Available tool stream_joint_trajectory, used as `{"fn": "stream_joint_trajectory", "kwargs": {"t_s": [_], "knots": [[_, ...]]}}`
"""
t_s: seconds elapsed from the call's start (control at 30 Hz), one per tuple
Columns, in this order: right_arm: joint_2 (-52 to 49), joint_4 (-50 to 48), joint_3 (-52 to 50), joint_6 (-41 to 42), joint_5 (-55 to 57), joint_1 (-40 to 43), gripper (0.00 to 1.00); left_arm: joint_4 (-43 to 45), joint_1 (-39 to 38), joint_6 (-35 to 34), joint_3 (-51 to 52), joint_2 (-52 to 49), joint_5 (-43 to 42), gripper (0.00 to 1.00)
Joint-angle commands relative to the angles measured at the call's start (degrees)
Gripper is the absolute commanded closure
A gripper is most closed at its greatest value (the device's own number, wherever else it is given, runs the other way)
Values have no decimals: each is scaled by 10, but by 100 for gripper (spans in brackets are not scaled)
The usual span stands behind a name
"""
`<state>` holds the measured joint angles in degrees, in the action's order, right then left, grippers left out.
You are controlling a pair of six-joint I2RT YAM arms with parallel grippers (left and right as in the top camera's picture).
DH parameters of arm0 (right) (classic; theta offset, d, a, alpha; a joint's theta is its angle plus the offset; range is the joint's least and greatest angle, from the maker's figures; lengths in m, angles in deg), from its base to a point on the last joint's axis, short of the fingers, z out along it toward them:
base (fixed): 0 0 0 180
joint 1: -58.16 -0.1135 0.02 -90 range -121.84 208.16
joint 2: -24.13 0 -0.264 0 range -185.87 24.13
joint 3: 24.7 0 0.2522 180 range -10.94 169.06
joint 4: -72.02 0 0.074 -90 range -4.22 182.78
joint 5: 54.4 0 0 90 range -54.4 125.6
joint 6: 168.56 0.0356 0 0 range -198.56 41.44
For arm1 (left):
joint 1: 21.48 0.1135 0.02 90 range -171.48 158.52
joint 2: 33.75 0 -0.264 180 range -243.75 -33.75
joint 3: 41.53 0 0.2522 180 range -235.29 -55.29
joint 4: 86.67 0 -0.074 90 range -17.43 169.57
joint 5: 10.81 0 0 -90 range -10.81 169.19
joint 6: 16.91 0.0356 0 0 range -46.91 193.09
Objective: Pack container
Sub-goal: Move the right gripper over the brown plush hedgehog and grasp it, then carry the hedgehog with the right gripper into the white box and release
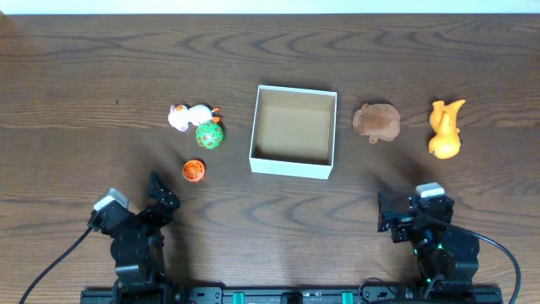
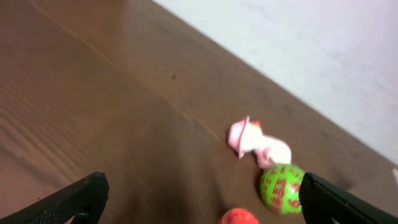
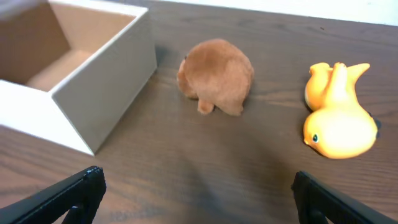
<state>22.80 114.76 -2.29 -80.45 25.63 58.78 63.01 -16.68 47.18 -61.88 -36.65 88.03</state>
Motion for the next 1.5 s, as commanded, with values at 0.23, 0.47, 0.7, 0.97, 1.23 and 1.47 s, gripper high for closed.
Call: {"fn": "stream_joint_trajectory", "kwargs": {"t_s": [0.23,0.47,0.7,0.97,1.23,1.47], "knots": [[-68,-23,43,45,-72,7,1,-94,3,7,-183,-224,-60,2],[-279,22,209,48,-43,7,1,-205,3,59,-395,-449,-83,2],[-537,176,468,18,21,7,1,-267,3,104,-543,-609,-84,2],[-766,283,670,-14,21,7,1,-283,3,113,-581,-699,-84,2],[-883,216,674,1,-62,0,1,-293,3,113,-580,-724,-84,2],[-960,176,674,43,19,-1,1,-295,3,113,-580,-727,-84,2]]}}
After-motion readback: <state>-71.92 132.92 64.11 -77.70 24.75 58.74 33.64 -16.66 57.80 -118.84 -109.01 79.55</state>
